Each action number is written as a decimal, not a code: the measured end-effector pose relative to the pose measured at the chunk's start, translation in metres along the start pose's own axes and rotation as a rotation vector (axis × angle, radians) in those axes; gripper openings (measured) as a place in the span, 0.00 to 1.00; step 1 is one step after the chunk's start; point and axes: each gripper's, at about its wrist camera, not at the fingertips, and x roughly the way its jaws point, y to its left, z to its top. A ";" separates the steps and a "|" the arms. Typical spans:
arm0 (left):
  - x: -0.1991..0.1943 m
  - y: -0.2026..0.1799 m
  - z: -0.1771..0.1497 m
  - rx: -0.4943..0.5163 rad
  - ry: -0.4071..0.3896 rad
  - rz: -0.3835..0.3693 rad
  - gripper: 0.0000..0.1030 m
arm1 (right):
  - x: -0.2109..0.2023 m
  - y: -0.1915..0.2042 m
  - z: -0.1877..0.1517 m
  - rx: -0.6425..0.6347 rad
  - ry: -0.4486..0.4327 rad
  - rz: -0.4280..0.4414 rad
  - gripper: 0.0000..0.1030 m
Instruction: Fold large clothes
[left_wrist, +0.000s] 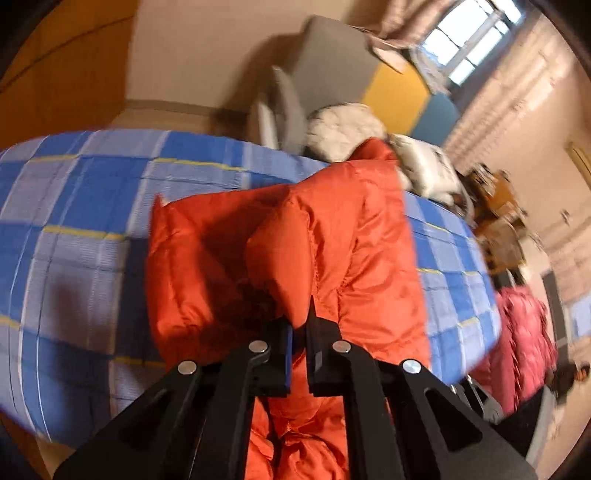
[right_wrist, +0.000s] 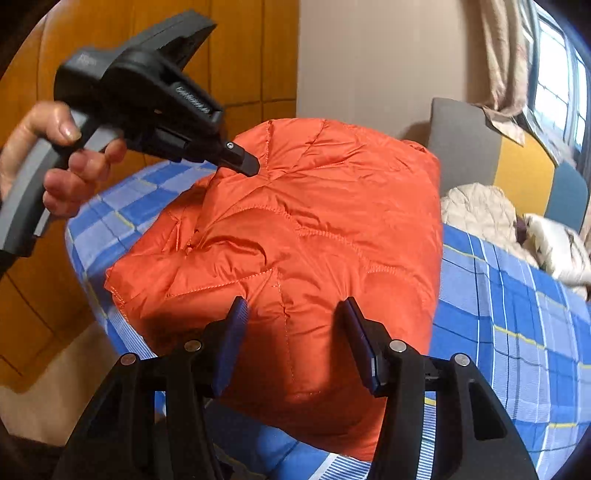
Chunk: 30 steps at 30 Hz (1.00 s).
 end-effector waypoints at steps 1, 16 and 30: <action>0.001 0.003 -0.005 -0.015 -0.017 0.033 0.05 | 0.003 0.004 -0.001 -0.014 0.005 -0.009 0.52; 0.045 0.019 -0.066 0.003 -0.188 0.313 0.06 | 0.030 -0.002 -0.004 0.016 0.051 0.084 0.52; 0.037 0.006 -0.079 0.073 -0.291 0.341 0.06 | -0.002 -0.097 0.021 0.345 -0.028 0.193 0.52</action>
